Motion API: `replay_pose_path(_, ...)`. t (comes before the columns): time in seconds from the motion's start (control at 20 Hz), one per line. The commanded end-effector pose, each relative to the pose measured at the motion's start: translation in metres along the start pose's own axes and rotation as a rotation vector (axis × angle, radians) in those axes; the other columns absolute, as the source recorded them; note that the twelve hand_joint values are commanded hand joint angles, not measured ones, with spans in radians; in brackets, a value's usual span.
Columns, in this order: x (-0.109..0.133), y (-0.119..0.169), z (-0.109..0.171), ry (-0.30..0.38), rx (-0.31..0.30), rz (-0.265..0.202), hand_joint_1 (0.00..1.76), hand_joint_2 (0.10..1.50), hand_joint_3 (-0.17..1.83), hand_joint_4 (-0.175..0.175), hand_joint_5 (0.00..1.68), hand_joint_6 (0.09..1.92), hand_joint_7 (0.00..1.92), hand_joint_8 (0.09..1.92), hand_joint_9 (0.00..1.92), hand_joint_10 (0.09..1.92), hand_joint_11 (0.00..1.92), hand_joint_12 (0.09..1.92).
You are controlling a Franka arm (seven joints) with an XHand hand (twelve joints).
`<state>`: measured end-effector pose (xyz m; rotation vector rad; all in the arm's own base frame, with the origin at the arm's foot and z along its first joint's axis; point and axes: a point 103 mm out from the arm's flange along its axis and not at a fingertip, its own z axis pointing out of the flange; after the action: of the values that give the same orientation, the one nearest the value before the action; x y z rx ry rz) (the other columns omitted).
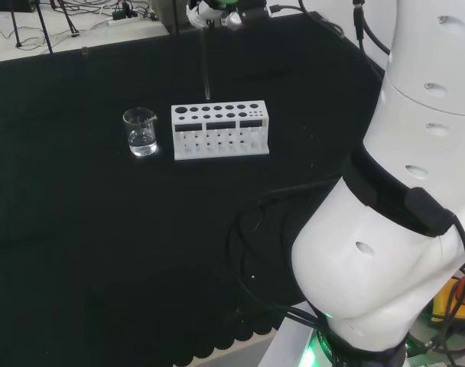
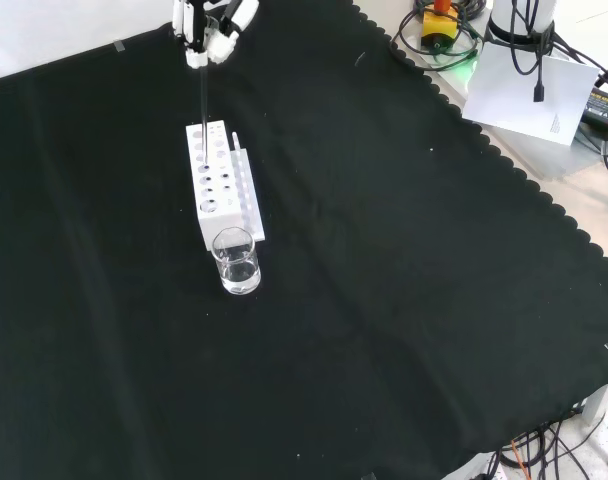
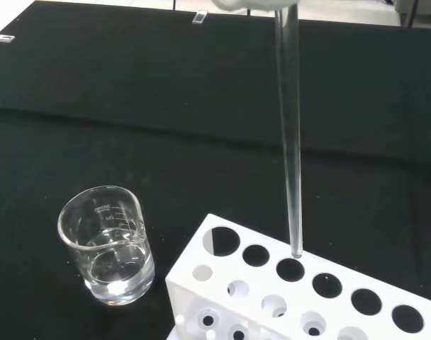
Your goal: Put the glass rod back on the white test tube rack.
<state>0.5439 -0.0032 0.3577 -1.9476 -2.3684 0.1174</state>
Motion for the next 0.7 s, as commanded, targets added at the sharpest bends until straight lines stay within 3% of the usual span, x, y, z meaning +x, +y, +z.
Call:
replay_pose_path(0.05, 0.008, 0.008, 0.004, 0.005, -0.005, -0.028, 1.31, 1.11, -0.17, -0.175, 1.42, 0.09, 1.10, 1.13, 1.53, 0.96, 1.66, 0.63)
replay_pose_path(0.7, -0.007, 0.016, 0.024, 0.020, 0.027, 0.002, 1.31, 1.11, -0.17, -0.175, 1.42, 0.09, 1.10, 1.13, 1.53, 0.96, 1.66, 0.63)
